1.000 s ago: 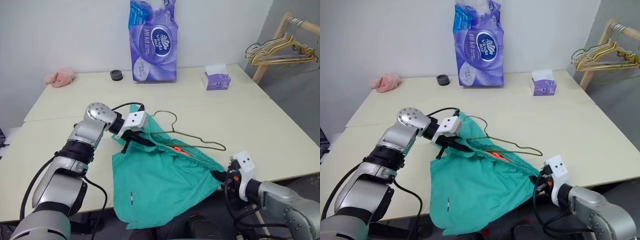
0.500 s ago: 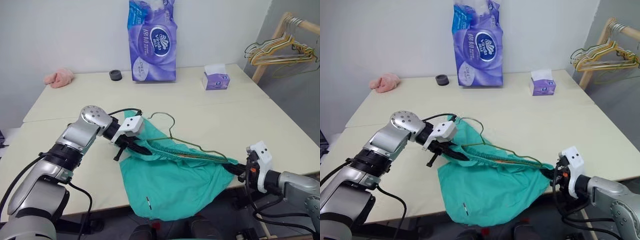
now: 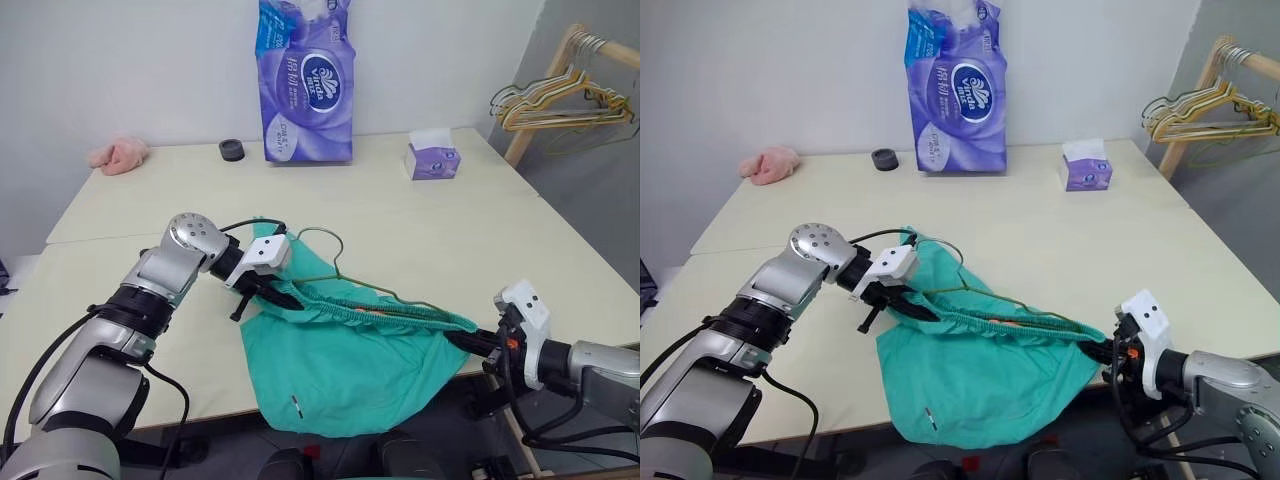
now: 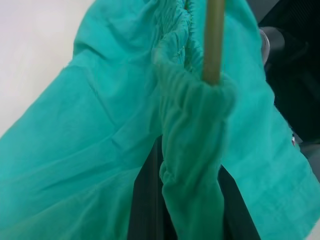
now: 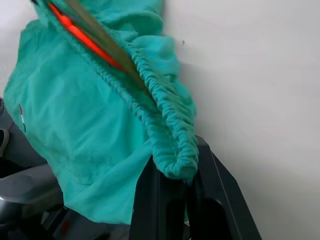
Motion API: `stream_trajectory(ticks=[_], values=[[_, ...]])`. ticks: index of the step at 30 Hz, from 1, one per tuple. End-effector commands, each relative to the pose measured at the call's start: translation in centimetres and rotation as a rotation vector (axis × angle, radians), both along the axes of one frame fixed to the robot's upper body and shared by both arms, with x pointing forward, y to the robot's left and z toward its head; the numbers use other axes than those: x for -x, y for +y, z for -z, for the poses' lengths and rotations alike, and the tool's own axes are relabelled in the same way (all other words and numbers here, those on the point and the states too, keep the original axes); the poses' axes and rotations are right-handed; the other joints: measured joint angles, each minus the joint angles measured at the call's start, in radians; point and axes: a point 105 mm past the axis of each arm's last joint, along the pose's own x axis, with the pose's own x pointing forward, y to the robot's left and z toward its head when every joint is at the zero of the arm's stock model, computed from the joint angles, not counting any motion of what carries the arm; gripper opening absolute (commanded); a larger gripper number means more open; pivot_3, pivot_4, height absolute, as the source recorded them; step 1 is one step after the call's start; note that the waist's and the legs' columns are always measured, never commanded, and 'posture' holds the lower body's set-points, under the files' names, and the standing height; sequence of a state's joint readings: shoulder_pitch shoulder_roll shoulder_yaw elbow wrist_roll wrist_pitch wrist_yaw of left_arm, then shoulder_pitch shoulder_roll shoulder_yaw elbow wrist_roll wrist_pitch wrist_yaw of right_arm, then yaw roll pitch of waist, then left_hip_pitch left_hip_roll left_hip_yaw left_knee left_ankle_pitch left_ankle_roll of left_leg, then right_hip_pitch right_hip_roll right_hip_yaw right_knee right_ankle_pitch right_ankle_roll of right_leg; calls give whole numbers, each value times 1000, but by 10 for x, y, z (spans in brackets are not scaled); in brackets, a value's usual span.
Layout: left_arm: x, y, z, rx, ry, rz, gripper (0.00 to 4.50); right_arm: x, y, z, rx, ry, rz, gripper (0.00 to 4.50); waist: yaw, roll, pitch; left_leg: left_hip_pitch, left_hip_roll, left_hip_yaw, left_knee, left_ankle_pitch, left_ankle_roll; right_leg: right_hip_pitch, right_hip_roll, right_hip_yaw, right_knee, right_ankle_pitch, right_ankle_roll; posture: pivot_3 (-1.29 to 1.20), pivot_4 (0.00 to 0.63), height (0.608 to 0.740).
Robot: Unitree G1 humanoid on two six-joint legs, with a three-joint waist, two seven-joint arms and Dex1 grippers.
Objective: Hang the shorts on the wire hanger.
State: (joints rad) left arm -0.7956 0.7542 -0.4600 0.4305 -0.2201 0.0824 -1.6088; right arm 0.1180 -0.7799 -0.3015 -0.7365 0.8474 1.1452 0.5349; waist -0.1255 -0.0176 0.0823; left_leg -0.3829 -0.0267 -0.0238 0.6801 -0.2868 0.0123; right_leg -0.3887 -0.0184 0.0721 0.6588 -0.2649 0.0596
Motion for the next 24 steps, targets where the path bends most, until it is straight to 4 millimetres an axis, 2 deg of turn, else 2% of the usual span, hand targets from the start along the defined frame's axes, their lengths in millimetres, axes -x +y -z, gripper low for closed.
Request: stream_trajectory(ticks=[1,7,13,16,20,24], values=[[-6,11,-9,-20,-46,-24,0,2,-4,-10,18,-44,-4,18,0,0,0,0,0,0,0,0,0,0,0,0,0,0,0,-220,79,740],[-6,13,-5,-45,-58,-16,0,-2,-7,-18,56,-71,-17,18,-4,0,0,0,0,0,0,0,0,0,0,0,0,0,0,-224,78,740],[-7,13,2,-81,-92,-11,0,-17,-16,-45,139,-136,-60,18,-13,0,1,0,0,1,0,0,0,0,0,0,-1,0,0,-225,77,740],[-16,10,1,-62,-129,-54,0,-21,-7,-59,185,-174,-129,18,-13,-1,2,-1,0,0,0,0,0,0,0,1,-2,0,0,-224,78,740],[-29,-12,1,-12,-217,-107,0,-33,20,-68,262,-259,-255,18,-15,0,2,-1,0,-1,0,0,0,0,-1,1,-2,0,0,-230,76,740],[-32,-35,3,42,-268,-136,0,-49,32,-69,354,-308,-317,18,-17,1,3,-2,0,-1,0,0,0,-1,-2,1,-2,1,-1,-230,75,740]])
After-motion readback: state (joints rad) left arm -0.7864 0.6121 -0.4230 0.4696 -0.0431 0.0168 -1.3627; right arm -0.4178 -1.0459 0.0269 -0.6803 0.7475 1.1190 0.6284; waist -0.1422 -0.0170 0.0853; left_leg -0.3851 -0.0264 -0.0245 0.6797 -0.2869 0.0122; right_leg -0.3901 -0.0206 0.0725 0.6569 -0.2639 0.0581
